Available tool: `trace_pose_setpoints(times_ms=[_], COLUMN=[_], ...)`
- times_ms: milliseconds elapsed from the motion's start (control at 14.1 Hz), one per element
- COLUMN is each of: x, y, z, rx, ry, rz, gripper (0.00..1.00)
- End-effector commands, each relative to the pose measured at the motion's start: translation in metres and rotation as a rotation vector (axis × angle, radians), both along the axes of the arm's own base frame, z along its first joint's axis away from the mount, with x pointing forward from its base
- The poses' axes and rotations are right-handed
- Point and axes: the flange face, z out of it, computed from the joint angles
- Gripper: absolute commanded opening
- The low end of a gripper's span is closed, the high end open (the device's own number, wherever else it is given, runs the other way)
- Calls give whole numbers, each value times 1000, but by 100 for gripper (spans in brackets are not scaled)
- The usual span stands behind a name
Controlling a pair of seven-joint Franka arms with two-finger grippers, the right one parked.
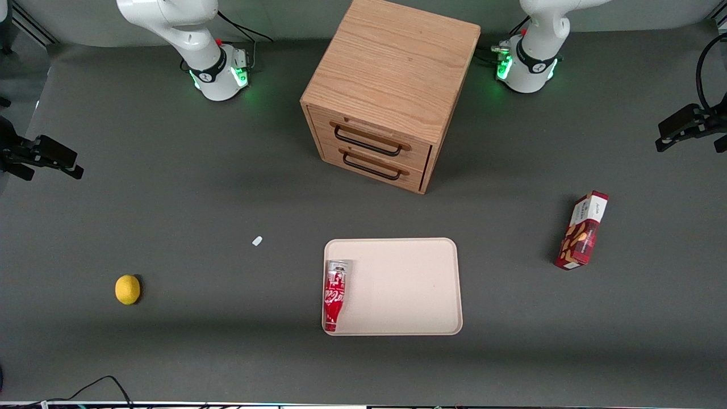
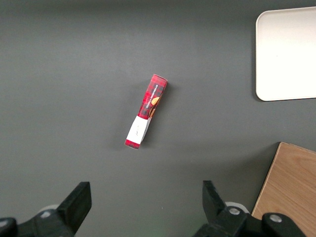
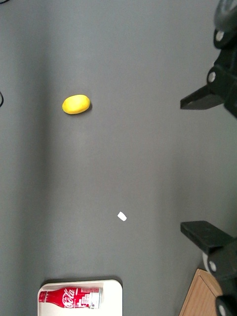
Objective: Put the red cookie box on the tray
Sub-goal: 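Move the left gripper down over the red tartan cookie box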
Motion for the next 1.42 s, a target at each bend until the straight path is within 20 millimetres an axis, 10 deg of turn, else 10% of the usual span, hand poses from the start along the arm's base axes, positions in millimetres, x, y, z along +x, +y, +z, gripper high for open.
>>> trace_pose_setpoints(times_ms=[0, 567, 1346], x=[-3, 17, 37], y=[-1, 5, 19], z=[4, -59, -263], rx=[5, 11, 89], ry=[-8, 95, 91], rz=[-6, -21, -211], gripper=[100, 100, 100])
